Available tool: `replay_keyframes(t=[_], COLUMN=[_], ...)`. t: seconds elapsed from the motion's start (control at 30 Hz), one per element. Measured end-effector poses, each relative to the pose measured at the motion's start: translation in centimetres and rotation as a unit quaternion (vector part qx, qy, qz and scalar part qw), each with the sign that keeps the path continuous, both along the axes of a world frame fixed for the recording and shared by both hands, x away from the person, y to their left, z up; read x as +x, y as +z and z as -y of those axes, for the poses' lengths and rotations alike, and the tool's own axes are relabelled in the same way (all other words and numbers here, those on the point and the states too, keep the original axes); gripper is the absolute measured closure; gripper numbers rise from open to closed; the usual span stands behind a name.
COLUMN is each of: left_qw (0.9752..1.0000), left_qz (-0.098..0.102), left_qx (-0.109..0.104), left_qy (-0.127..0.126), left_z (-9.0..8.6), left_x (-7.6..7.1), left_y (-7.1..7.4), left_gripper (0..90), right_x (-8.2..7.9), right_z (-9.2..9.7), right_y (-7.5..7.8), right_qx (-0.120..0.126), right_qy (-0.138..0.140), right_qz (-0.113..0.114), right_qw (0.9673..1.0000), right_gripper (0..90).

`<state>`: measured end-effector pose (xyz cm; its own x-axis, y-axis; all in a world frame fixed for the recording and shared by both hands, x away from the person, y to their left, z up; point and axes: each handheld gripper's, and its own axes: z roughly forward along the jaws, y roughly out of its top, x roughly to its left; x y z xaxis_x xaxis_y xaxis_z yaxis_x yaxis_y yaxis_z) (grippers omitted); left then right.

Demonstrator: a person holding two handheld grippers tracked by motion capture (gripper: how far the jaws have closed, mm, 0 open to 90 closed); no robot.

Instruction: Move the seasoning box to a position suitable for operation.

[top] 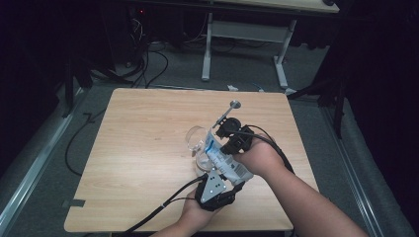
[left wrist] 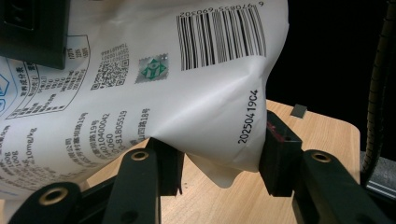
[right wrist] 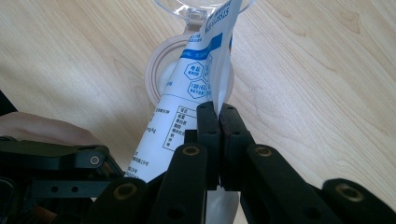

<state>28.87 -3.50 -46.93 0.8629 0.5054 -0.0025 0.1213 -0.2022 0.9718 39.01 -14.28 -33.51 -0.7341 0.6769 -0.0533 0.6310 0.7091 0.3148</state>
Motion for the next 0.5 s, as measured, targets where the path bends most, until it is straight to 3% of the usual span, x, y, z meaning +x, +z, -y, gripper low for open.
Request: replay_keyframes(t=[0.5], left_qw=[1.0000], left_qz=[-0.003], left_qx=[0.000], left_qy=[-0.001], left_z=[0.02], left_x=[0.05], left_y=[-0.12], left_gripper=[57.1], right_x=[0.13], right_z=[-0.06], right_y=[-0.28], right_qx=[-0.001], right_qy=[0.003], right_qz=[0.000], right_qw=[1.0000], right_gripper=[89.2])
